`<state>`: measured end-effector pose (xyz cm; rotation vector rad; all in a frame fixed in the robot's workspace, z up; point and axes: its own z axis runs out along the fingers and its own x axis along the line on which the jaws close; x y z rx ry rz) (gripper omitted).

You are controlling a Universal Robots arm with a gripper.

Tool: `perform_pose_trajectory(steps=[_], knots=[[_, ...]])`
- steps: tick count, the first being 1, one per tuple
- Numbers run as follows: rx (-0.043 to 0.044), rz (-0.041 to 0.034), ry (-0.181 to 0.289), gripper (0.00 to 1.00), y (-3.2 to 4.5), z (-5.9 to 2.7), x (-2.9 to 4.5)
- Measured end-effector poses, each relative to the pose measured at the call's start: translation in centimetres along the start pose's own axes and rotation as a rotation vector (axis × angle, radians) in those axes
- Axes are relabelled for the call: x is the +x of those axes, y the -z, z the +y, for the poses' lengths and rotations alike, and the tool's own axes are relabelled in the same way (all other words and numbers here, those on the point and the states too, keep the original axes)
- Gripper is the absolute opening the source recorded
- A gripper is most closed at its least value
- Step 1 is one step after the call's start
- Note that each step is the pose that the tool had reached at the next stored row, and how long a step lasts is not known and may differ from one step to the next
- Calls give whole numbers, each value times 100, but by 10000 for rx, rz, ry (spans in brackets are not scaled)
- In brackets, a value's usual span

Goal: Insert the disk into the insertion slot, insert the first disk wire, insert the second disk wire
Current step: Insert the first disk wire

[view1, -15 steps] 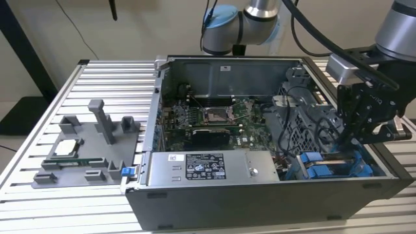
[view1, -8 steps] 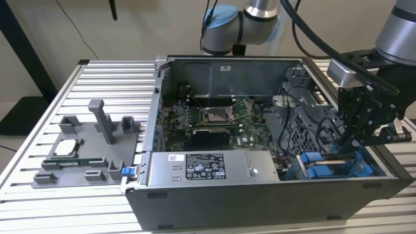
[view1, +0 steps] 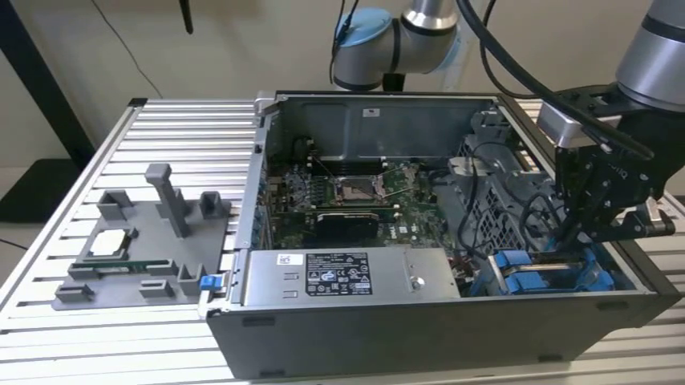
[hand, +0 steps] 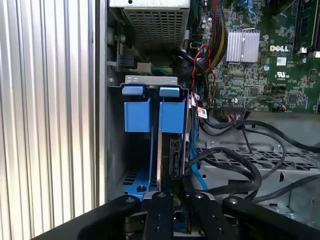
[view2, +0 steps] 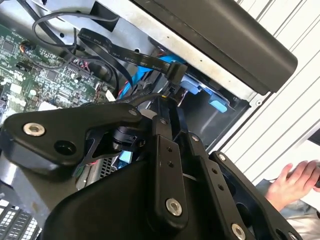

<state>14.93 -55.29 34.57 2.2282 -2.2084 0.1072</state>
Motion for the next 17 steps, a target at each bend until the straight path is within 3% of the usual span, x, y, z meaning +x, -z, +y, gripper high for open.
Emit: perform_pose_trajectory(steps=[17], knots=[[0, 7, -16, 0, -35, 2, -17]])
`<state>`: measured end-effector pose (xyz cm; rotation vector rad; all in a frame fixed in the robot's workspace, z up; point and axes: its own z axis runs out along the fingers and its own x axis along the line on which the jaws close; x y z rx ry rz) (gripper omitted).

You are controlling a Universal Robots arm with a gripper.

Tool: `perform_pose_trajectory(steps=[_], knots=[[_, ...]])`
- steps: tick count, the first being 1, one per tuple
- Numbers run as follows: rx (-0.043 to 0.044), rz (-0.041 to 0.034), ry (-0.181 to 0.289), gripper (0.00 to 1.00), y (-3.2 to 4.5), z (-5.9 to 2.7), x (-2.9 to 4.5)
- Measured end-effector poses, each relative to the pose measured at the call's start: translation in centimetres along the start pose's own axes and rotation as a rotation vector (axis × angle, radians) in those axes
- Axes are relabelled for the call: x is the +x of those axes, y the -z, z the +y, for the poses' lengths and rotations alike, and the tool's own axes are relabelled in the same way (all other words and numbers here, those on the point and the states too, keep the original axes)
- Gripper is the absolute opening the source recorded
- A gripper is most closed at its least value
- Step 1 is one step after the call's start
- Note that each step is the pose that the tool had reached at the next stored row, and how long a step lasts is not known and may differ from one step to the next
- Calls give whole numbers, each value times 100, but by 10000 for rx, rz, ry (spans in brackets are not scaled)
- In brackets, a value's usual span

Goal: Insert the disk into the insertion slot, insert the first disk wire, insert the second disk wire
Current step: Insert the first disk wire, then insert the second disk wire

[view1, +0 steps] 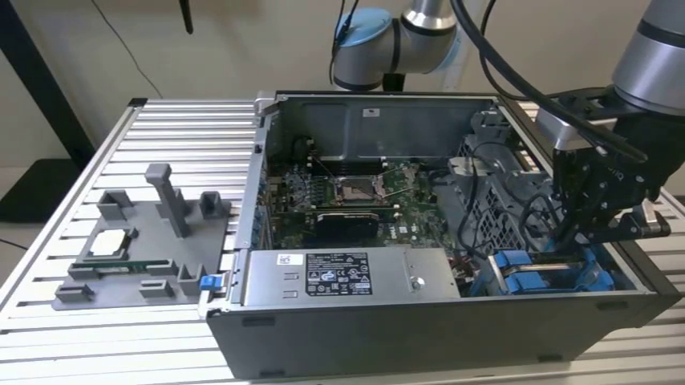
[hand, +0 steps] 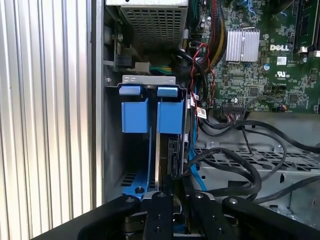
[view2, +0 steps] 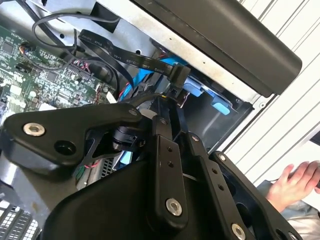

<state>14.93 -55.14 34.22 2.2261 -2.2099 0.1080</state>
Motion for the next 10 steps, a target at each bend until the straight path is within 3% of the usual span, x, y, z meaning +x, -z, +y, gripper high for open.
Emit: perform_pose_trajectory(steps=[10], knots=[[0, -1, -5, 0, -10, 0, -1]])
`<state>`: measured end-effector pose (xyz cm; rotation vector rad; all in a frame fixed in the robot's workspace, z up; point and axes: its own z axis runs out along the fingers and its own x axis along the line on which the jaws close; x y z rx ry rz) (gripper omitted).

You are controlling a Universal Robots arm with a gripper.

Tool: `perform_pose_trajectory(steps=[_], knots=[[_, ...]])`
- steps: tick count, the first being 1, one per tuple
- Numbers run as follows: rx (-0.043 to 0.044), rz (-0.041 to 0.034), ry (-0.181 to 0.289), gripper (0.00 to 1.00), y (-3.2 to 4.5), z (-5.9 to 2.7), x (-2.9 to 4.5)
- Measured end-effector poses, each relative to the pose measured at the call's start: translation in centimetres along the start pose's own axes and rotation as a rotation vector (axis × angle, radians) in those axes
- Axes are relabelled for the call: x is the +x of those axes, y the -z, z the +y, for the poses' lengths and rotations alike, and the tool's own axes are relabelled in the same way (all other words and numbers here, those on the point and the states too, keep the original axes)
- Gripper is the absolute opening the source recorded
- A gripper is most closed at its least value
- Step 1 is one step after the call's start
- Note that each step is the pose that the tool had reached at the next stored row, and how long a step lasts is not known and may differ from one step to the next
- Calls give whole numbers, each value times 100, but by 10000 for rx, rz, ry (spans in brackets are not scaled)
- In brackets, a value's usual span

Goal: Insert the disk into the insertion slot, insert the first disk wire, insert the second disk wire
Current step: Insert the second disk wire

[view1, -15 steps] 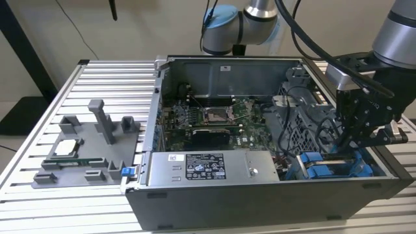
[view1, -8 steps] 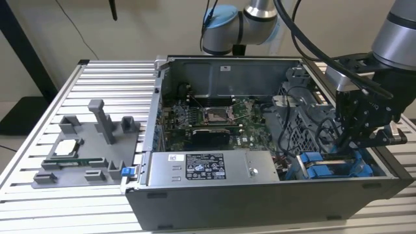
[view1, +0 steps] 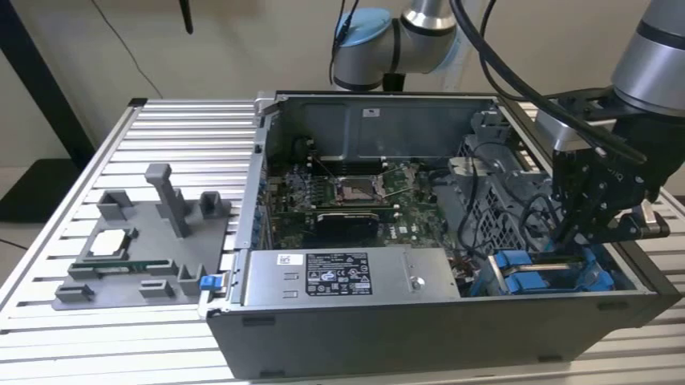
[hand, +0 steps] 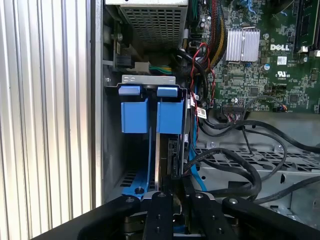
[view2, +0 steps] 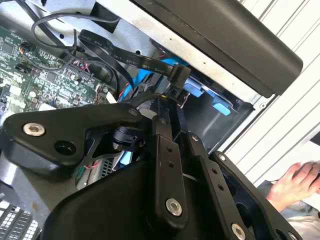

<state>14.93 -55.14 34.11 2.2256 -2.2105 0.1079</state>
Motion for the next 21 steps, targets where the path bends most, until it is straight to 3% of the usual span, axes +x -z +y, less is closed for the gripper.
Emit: perform_pose_trajectory(steps=[6, 18, 19, 21], knots=[[-4, -69, -91, 0, -11, 1, -1], [-15, -97, -283, 0, -100, 5, -5], [-15, -98, -284, 100, -100, 5, -5], [-23, -91, -284, 100, -78, 4, -4]])
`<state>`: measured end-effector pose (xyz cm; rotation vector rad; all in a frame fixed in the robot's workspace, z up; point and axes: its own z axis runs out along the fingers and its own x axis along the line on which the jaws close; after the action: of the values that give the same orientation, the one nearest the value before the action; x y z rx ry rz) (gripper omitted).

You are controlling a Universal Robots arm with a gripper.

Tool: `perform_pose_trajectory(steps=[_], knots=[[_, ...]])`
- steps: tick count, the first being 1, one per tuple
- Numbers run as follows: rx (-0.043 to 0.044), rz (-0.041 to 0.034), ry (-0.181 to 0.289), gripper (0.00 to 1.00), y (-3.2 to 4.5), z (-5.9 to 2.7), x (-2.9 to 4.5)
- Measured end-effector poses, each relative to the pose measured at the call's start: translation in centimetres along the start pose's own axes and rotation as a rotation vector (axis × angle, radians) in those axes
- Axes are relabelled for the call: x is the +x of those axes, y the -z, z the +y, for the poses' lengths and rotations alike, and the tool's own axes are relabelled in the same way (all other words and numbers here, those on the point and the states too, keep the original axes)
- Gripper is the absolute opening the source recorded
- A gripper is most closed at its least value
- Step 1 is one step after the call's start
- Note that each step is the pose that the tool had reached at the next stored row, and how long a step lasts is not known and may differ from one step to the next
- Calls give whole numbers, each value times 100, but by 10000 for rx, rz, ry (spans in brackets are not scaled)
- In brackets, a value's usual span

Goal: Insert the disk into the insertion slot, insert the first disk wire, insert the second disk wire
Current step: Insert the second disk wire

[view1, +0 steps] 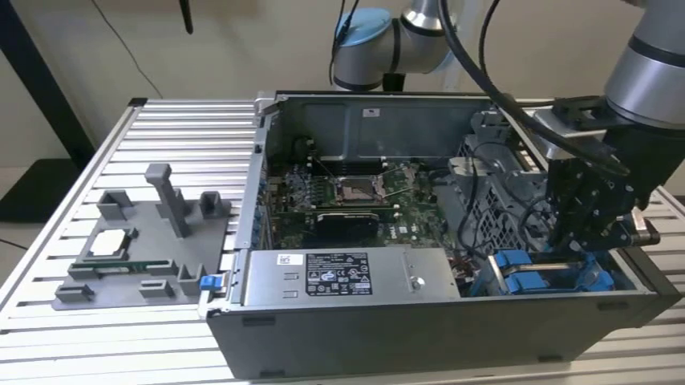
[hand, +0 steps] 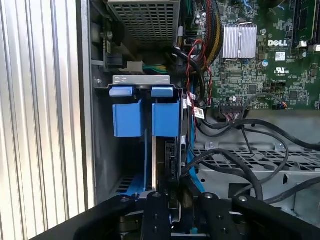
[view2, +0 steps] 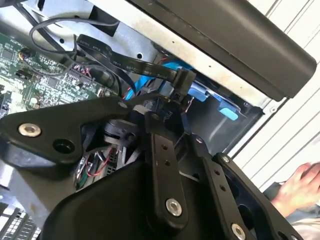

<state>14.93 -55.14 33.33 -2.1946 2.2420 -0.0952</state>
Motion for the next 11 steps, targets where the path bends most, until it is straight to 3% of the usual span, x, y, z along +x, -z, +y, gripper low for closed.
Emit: perform_pose_trajectory(steps=[9, 11], knots=[[-58, -9, 2, 100, 301, -14, 13], [-67, -12, 1, 100, 339, -15, 14]])
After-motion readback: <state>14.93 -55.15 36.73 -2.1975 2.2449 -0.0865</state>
